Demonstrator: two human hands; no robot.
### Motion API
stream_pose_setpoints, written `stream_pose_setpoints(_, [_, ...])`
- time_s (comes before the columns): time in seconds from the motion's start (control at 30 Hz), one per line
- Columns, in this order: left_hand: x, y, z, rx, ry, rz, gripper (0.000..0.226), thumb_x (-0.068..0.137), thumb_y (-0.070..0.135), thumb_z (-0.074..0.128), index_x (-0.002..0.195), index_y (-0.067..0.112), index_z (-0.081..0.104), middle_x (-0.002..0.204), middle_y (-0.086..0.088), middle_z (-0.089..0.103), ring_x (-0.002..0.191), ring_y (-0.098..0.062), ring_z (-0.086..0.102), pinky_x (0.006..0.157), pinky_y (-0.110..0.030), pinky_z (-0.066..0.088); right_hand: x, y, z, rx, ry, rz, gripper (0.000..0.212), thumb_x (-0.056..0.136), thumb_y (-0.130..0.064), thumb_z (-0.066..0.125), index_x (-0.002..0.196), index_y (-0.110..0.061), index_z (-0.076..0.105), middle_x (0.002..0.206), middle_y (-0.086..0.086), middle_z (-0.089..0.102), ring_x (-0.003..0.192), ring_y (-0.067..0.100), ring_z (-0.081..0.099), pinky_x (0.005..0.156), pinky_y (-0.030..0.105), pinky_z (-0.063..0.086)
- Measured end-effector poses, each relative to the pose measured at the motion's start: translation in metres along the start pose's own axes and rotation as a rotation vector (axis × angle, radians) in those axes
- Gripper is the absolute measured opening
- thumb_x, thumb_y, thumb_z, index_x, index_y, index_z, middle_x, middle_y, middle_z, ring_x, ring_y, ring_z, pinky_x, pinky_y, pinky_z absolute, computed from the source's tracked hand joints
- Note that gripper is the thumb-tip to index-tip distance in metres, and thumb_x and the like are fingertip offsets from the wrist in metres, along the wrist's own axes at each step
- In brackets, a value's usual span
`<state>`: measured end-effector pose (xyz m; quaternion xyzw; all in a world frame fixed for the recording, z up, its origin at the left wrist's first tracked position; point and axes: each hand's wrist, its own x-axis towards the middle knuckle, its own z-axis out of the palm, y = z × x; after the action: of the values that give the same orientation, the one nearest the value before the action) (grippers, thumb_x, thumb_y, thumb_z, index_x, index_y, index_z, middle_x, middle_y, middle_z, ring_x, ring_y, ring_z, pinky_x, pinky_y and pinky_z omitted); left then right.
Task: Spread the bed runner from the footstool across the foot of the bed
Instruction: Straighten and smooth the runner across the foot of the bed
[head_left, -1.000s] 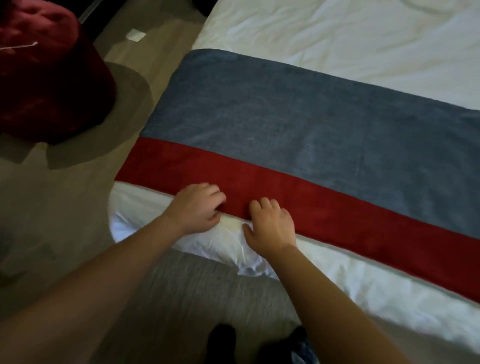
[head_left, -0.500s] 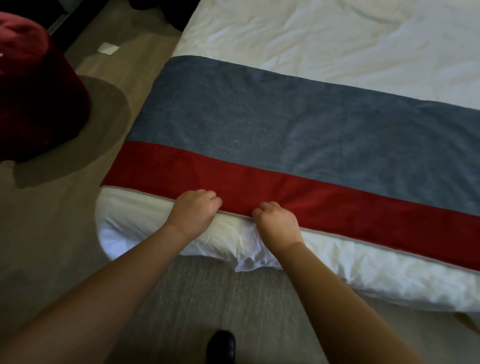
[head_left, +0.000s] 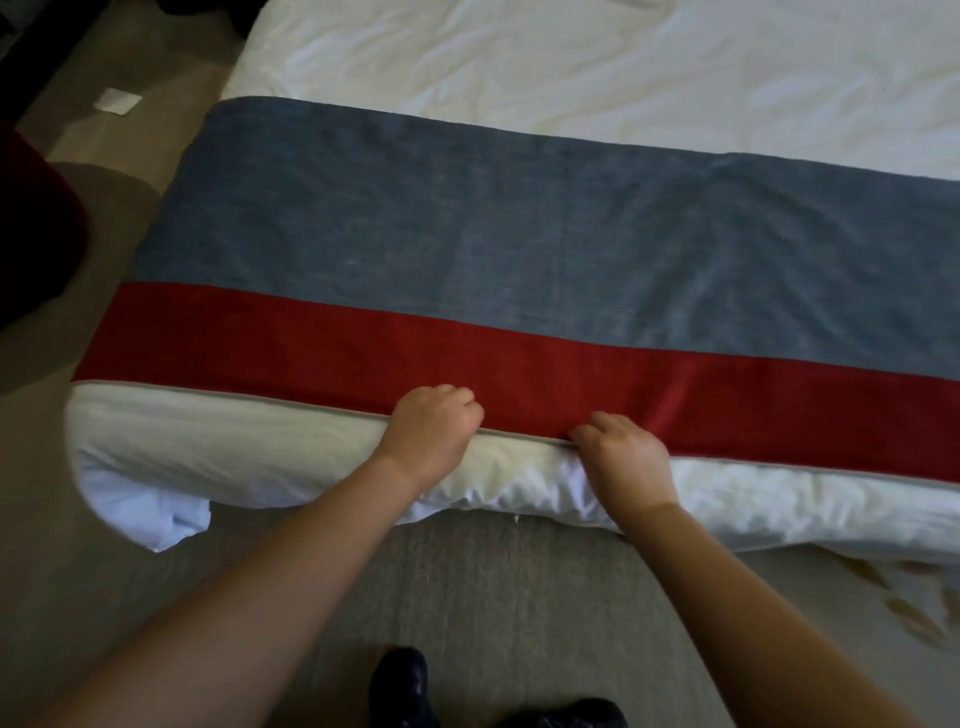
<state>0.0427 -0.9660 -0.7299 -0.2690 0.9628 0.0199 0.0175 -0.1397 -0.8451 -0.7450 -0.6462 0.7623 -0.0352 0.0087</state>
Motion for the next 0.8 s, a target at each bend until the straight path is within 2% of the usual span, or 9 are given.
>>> stream_pose_setpoints(0.17, [0.007, 0.016, -0.003, -0.006, -0.045, -0.019, 0.014, 0.061, 0.006, 0.076, 0.059, 0.010, 0.063, 0.058, -0.002, 0.057, 0.052, -0.023, 0.055, 0.043, -0.028, 0.039, 0.001, 0.017, 0.002, -0.003, 0.056, -0.110, 0.027, 0.036, -0.002, 0.083, 0.052, -0.014, 0.064, 0.050, 0.000, 0.054, 0.046, 0.020, 0.054, 0.036, 0.023, 0.037])
stream_pose_setpoints(0.27, [0.032, 0.049, -0.002, -0.047, -0.020, 0.019, 0.003, 0.075, 0.015, 0.066, 0.075, 0.013, 0.068, 0.072, 0.000, 0.063, 0.066, -0.021, 0.060, 0.052, -0.030, 0.044, -0.009, 0.047, 0.000, -0.002, 0.070, -0.095, 0.027, 0.039, -0.001, 0.082, 0.055, -0.013, 0.065, 0.053, 0.001, 0.055, 0.048, 0.022, 0.054, 0.039, 0.025, 0.041])
stream_pose_setpoints(0.37, [0.066, 0.096, 0.006, -0.084, -0.049, 0.053, 0.017, 0.087, 0.022, 0.053, 0.092, 0.016, 0.068, 0.089, 0.001, 0.065, 0.083, -0.020, 0.060, 0.063, -0.033, 0.045, -0.026, 0.091, -0.005, -0.055, 0.071, -0.012, 0.028, 0.039, 0.001, 0.082, 0.057, -0.011, 0.065, 0.055, 0.004, 0.055, 0.049, 0.024, 0.054, 0.040, 0.026, 0.041])
stream_pose_setpoints(0.43, [0.083, 0.126, 0.006, -0.075, -0.061, 0.079, 0.013, 0.085, 0.017, 0.057, 0.088, 0.015, 0.069, 0.084, 0.000, 0.065, 0.079, -0.020, 0.061, 0.059, -0.032, 0.045, -0.037, 0.120, -0.008, -0.085, 0.050, 0.038, 0.031, 0.035, 0.002, 0.084, 0.055, -0.011, 0.063, 0.053, 0.003, 0.054, 0.047, 0.023, 0.054, 0.039, 0.024, 0.038])
stream_pose_setpoints(0.47, [0.088, 0.138, 0.006, -0.066, -0.057, 0.091, 0.007, 0.078, 0.012, 0.064, 0.080, 0.014, 0.070, 0.076, 0.000, 0.065, 0.071, -0.020, 0.062, 0.052, -0.030, 0.044, -0.042, 0.131, -0.010, -0.093, 0.031, 0.036, 0.033, 0.031, 0.001, 0.085, 0.051, -0.012, 0.062, 0.051, 0.003, 0.054, 0.045, 0.023, 0.054, 0.037, 0.022, 0.036])
stream_pose_setpoints(0.53, [0.088, 0.151, 0.007, -0.084, -0.037, 0.076, 0.012, 0.061, 0.002, 0.074, 0.063, 0.012, 0.068, 0.061, -0.001, 0.061, 0.057, -0.022, 0.060, 0.043, -0.027, 0.042, -0.050, 0.143, -0.011, -0.105, -0.001, -0.007, 0.035, 0.026, -0.004, 0.087, 0.046, -0.015, 0.061, 0.048, 0.000, 0.053, 0.042, 0.020, 0.054, 0.034, 0.018, 0.032])
stream_pose_setpoints(0.57, [0.087, 0.153, 0.008, -0.102, -0.047, 0.057, 0.013, 0.059, 0.000, 0.074, 0.061, 0.011, 0.067, 0.059, -0.002, 0.061, 0.055, -0.023, 0.060, 0.042, -0.028, 0.044, -0.053, 0.145, -0.010, -0.110, -0.008, -0.040, 0.034, 0.026, -0.007, 0.087, 0.045, -0.016, 0.061, 0.047, -0.001, 0.053, 0.042, 0.018, 0.054, 0.034, 0.017, 0.031])
stream_pose_setpoints(0.7, [0.089, 0.155, 0.009, -0.087, -0.073, 0.075, 0.007, 0.066, 0.008, 0.073, 0.064, 0.012, 0.068, 0.062, -0.001, 0.061, 0.058, -0.023, 0.060, 0.044, -0.030, 0.045, -0.062, 0.159, -0.004, -0.125, 0.013, -0.157, 0.030, 0.031, -0.009, 0.086, 0.048, -0.019, 0.063, 0.050, -0.004, 0.054, 0.045, 0.015, 0.053, 0.032, 0.019, 0.033])
stream_pose_setpoints(0.8, [0.109, 0.171, 0.011, -0.080, -0.083, 0.094, 0.009, 0.078, 0.022, 0.063, 0.079, 0.016, 0.069, 0.075, 0.002, 0.064, 0.071, -0.020, 0.062, 0.055, -0.032, 0.048, -0.071, 0.194, -0.004, -0.129, 0.076, -0.164, 0.028, 0.036, -0.005, 0.083, 0.050, -0.016, 0.062, 0.053, -0.002, 0.053, 0.047, 0.018, 0.053, 0.032, 0.023, 0.034])
